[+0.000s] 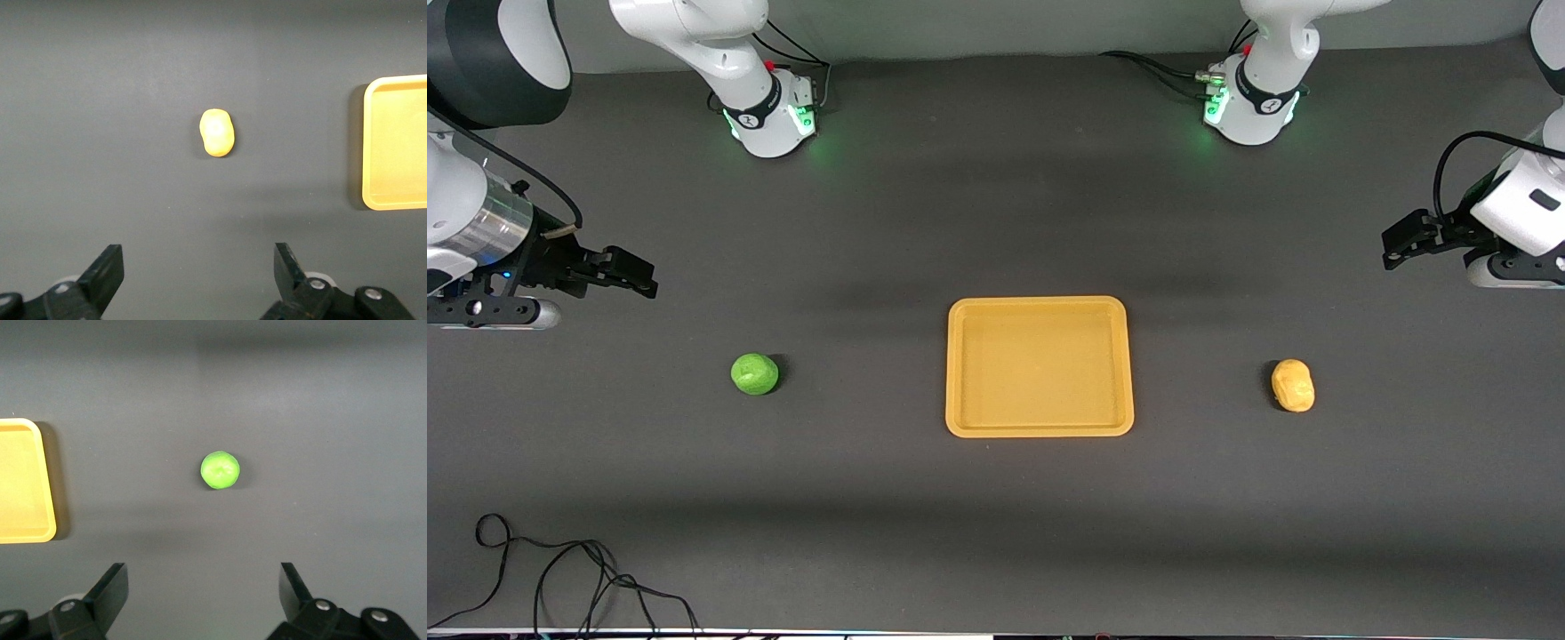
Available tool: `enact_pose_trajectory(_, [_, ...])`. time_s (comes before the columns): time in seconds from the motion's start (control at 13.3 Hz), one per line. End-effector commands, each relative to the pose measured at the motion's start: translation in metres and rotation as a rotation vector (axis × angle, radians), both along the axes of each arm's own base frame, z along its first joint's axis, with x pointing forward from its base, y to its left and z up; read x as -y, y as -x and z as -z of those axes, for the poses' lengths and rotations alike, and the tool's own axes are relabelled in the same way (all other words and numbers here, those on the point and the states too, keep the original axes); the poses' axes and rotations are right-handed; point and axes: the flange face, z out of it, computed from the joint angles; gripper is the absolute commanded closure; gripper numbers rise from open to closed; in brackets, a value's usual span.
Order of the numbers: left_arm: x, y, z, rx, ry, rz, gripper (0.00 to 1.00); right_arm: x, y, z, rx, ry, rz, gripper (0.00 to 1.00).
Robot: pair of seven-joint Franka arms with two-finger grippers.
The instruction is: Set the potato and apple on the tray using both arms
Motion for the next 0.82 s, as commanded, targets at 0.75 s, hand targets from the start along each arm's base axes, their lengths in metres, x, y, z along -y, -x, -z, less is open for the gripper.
enact_pose_trajectory(0.75, [-0.007,-0.082,0.265,-0.002,0.008,0.037,0.00,-0.001,-0.012,0.001,-0.005,-0.016,0.011,0.00])
